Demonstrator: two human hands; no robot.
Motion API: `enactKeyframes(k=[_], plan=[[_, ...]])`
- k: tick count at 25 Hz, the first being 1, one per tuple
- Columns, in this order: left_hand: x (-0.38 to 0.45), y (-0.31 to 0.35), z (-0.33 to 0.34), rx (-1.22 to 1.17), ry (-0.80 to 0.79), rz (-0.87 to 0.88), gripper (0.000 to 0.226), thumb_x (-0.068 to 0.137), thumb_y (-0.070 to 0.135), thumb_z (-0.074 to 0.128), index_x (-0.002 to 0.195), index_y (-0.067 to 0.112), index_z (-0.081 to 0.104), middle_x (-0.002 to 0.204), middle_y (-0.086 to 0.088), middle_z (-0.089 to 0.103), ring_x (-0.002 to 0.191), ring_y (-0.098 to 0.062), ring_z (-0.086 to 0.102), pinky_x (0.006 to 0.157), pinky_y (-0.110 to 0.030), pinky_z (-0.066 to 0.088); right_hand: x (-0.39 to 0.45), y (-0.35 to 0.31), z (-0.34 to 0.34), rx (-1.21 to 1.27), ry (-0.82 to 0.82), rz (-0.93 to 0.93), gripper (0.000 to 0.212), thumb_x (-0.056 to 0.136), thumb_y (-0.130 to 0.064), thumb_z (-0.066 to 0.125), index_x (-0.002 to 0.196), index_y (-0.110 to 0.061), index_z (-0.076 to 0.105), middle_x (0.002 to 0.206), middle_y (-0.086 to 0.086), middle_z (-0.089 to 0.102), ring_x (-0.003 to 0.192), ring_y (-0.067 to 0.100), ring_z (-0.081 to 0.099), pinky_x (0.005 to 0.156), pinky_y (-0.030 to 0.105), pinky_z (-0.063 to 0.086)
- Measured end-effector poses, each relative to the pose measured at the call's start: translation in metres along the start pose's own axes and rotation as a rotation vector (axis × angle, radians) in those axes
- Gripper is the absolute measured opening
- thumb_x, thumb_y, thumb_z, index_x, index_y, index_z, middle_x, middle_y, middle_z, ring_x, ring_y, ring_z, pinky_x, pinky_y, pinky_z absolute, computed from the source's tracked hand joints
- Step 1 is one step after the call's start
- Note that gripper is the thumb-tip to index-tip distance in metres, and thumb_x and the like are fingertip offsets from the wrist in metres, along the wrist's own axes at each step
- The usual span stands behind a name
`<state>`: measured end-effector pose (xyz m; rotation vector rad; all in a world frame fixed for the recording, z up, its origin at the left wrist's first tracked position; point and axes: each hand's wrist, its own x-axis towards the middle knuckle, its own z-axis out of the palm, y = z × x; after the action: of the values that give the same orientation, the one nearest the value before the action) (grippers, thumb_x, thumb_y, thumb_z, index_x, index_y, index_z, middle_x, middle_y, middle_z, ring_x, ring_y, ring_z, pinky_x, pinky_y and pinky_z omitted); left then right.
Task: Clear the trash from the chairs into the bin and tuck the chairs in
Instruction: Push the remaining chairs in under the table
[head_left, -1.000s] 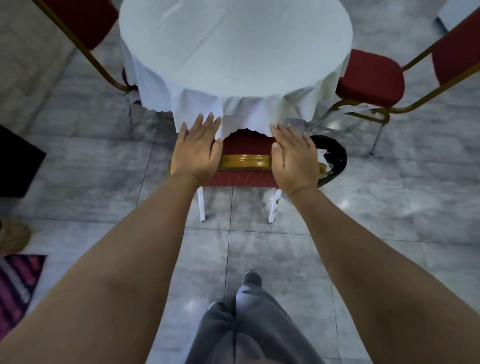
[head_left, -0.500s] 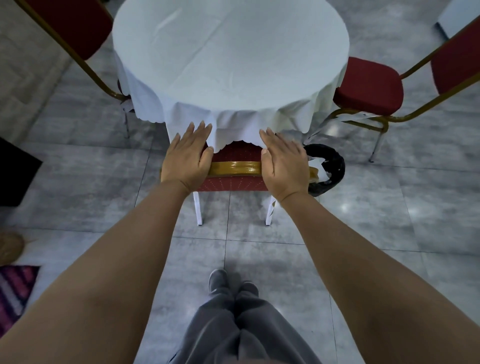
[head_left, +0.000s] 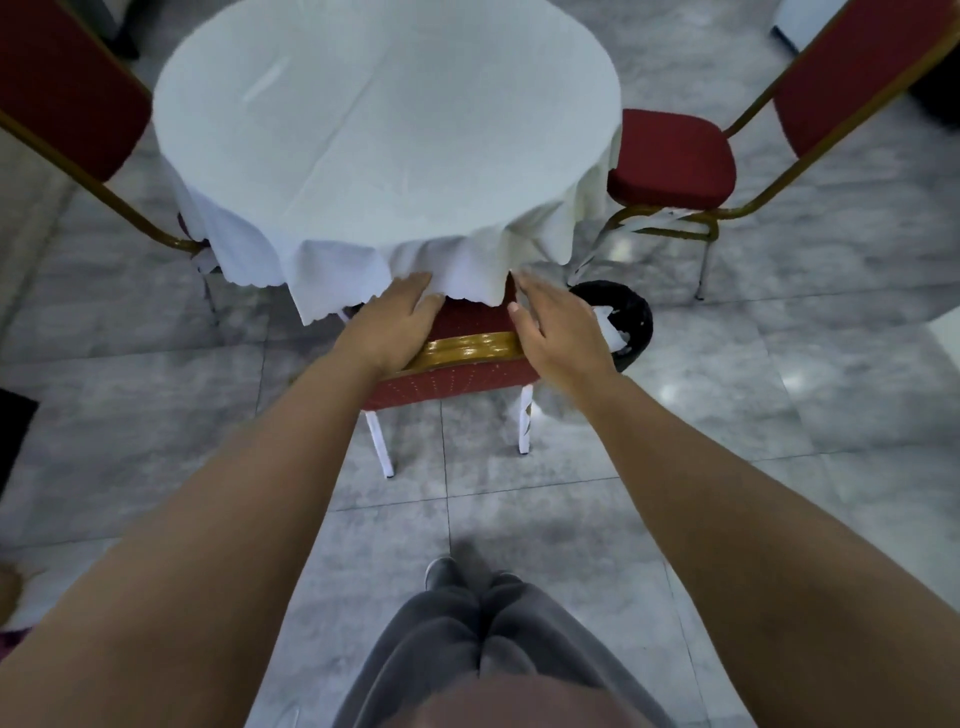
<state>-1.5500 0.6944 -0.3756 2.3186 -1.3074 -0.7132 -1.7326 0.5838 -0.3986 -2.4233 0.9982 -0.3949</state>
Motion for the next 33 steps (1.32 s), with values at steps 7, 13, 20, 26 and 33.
enactKeyframes(k=[7, 13, 20, 26, 33], plan=[[0.037, 0.1, 0.031, 0.216, -0.123, 0.198, 0.053, 0.104, 0.043, 0.024, 0.148, 0.015, 0.035, 0.153, -0.014, 0.037, 0.139, -0.032, 0.035, 0.109, -0.042, 0.029, -0.042, 0.07, -0.038, -0.127, 0.018, 0.316, 0.048, 0.103, -0.037, 0.04, 0.143, -0.011, 0.044, 0.146, 0.011, 0.05, 0.131, 0.03, 0.049, 0.107, 0.044, 0.039], [0.072, 0.168, 0.118, 0.472, -0.381, 0.308, 0.063, 0.103, 0.049, 0.022, 0.154, 0.014, 0.021, 0.162, -0.012, 0.016, 0.149, -0.029, 0.013, 0.119, -0.045, 0.017, -0.095, 0.159, -0.068, -0.115, 0.0, 0.603, 0.062, 0.102, -0.048, 0.035, 0.155, -0.015, 0.027, 0.161, 0.007, 0.028, 0.147, 0.024, 0.03, 0.119, 0.041, 0.024], [0.135, 0.264, 0.208, 0.566, -0.484, 0.388, 0.067, 0.102, 0.052, 0.023, 0.155, 0.013, 0.014, 0.164, -0.009, 0.009, 0.151, -0.025, 0.005, 0.122, -0.043, 0.011, -0.108, 0.285, -0.126, -0.086, -0.008, 0.759, 0.065, 0.103, -0.048, 0.033, 0.157, -0.016, 0.019, 0.164, 0.005, 0.018, 0.15, 0.021, 0.022, 0.12, 0.039, 0.019], [0.185, 0.388, 0.264, 0.447, -0.443, 0.422, 0.066, 0.103, 0.049, 0.027, 0.155, 0.01, 0.016, 0.162, -0.012, 0.016, 0.149, -0.029, 0.015, 0.12, -0.042, 0.019, -0.089, 0.388, -0.207, -0.102, 0.036, 0.788, 0.066, 0.102, -0.047, 0.038, 0.156, -0.014, 0.022, 0.163, 0.007, 0.024, 0.148, 0.024, 0.027, 0.117, 0.038, 0.023], [0.287, 0.5, 0.312, 0.31, -0.365, 0.366, 0.063, 0.102, 0.047, 0.031, 0.153, 0.011, 0.024, 0.158, -0.013, 0.028, 0.144, -0.031, 0.027, 0.117, -0.042, 0.026, -0.033, 0.495, -0.29, -0.132, 0.072, 0.767, 0.064, 0.101, -0.044, 0.042, 0.155, -0.014, 0.024, 0.162, 0.006, 0.025, 0.148, 0.023, 0.026, 0.117, 0.037, 0.022]])
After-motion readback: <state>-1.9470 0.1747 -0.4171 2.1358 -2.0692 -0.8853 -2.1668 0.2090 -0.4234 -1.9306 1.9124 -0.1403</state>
